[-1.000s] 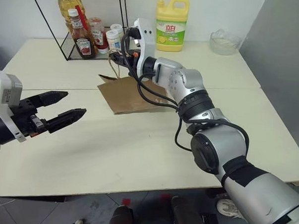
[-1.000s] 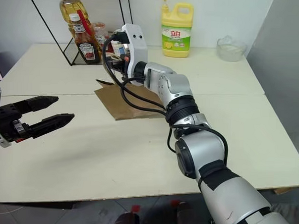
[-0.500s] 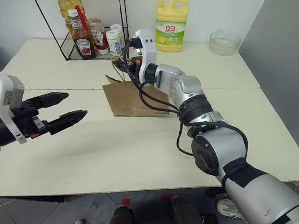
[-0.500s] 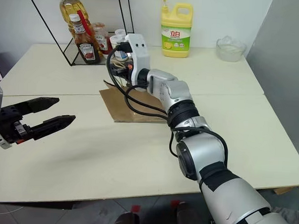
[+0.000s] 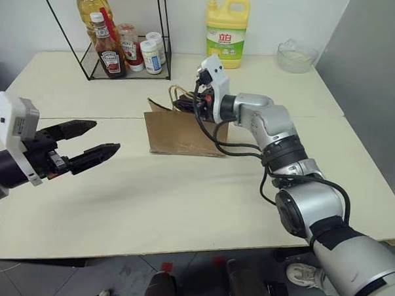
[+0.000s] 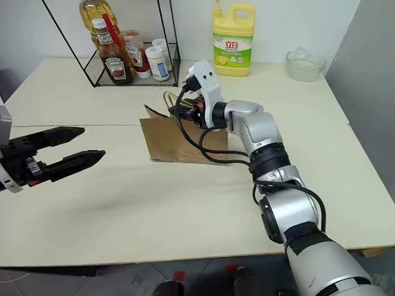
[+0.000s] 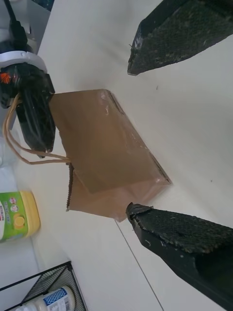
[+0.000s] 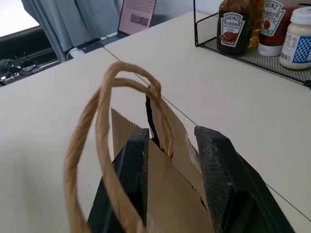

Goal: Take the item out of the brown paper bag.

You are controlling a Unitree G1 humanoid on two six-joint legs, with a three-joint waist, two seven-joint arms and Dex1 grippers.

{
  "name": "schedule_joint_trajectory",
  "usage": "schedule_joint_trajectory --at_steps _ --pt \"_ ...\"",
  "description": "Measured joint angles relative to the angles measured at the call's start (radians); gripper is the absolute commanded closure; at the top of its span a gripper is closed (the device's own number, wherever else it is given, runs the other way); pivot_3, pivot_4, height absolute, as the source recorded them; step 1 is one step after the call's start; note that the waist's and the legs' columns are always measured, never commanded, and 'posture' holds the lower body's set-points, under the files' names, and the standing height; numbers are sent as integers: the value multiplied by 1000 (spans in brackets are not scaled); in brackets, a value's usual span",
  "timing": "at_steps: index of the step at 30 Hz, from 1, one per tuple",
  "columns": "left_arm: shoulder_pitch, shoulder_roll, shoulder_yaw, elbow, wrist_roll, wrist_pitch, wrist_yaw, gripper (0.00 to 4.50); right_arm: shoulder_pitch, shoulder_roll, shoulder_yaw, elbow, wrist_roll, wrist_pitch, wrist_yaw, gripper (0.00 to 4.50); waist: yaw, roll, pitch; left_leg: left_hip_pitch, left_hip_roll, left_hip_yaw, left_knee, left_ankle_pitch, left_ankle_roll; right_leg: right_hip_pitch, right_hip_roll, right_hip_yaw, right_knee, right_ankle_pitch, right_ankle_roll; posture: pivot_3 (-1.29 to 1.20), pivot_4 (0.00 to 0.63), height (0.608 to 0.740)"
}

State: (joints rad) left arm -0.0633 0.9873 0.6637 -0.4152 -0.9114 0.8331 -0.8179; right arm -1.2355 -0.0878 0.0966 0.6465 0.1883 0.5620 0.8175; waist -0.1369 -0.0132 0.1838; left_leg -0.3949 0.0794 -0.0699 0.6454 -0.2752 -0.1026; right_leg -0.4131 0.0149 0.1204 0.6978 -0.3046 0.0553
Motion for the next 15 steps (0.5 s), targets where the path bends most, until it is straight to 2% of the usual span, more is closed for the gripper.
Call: schedule_joint_trajectory --at_steps 7,15 --pt "-58 0 -66 44 27 -33 -23 0 25 -41 13 -93 0 43 22 175 1 0 0 0 0 0 0 0 0 0 0 0 0 0 0 0 150 740" --pt "-108 0 -120 83 49 -41 -46 0 41 -59 13 -155 6 75 27 80 1 0 0 0 0 0 0 0 0 0 0 0 0 0 0 0 150 740"
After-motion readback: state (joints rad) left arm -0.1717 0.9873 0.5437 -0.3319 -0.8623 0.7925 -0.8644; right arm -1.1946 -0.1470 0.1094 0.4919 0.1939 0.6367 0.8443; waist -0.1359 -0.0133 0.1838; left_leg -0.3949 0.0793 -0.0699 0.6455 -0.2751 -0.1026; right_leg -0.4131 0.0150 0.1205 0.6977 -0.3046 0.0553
